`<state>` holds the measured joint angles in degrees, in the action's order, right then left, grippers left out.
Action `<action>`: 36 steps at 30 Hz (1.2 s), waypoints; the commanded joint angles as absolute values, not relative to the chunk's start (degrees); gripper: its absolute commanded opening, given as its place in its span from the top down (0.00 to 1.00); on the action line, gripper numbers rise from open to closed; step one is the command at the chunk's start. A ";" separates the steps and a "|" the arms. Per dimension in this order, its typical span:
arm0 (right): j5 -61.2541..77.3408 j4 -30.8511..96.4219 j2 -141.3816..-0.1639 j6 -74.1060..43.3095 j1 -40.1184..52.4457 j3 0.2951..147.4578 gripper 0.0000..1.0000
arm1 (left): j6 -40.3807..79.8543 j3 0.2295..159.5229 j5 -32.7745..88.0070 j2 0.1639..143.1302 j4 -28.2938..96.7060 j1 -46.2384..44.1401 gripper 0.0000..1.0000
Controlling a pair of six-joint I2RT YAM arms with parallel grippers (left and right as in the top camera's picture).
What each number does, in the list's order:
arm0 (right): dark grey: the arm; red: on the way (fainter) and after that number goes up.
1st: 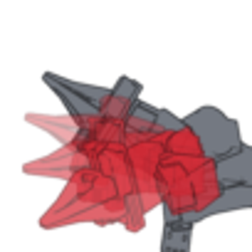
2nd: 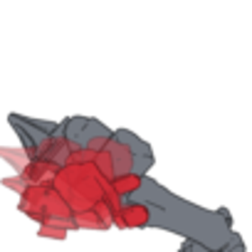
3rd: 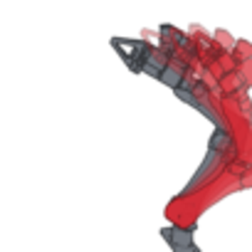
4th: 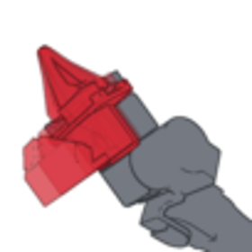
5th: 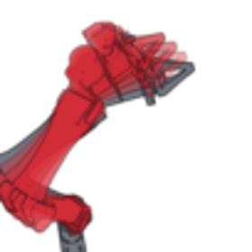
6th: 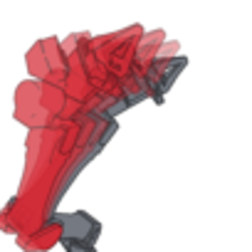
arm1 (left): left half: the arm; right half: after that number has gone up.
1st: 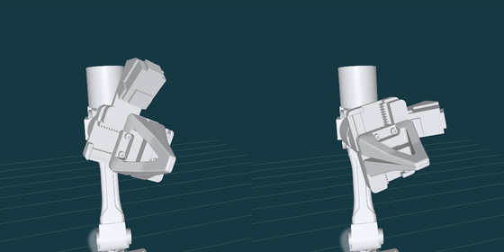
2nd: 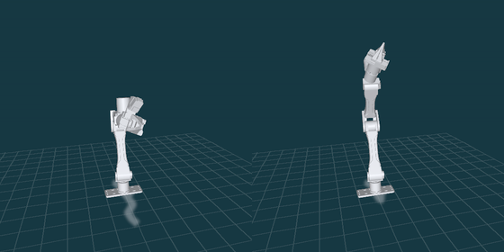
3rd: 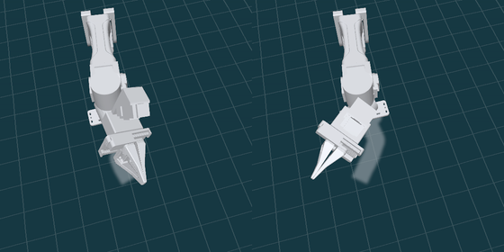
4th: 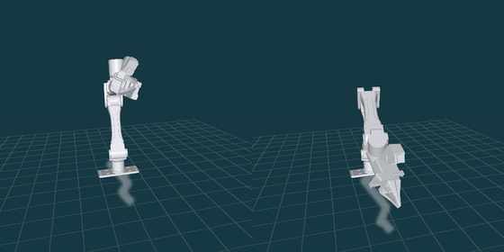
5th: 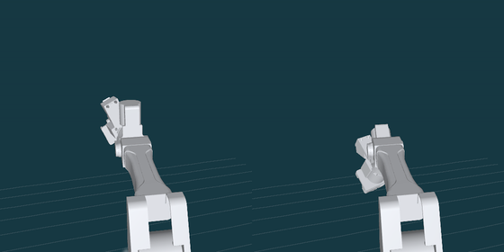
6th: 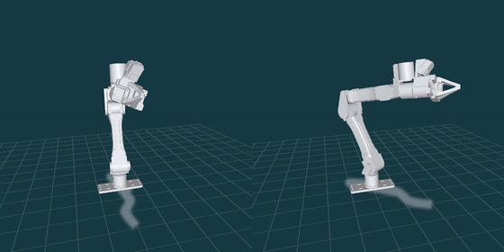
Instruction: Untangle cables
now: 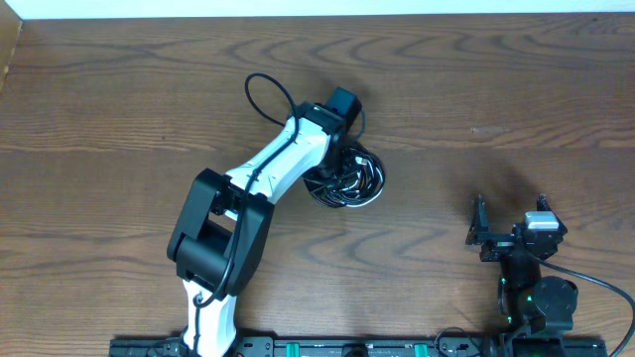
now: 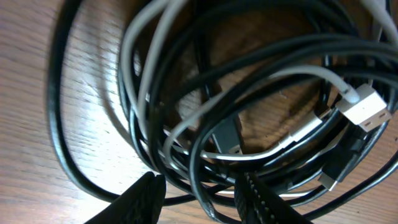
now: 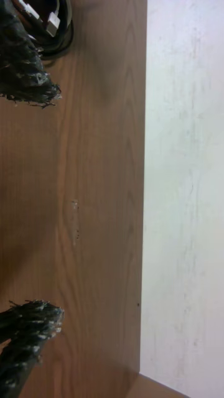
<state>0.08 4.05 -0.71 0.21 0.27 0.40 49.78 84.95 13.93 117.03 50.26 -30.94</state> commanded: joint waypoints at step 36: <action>0.19 4.32 -0.38 -0.60 0.95 0.30 0.01 | 40.93 92.82 9.78 99.50 50.39 -31.90 0.93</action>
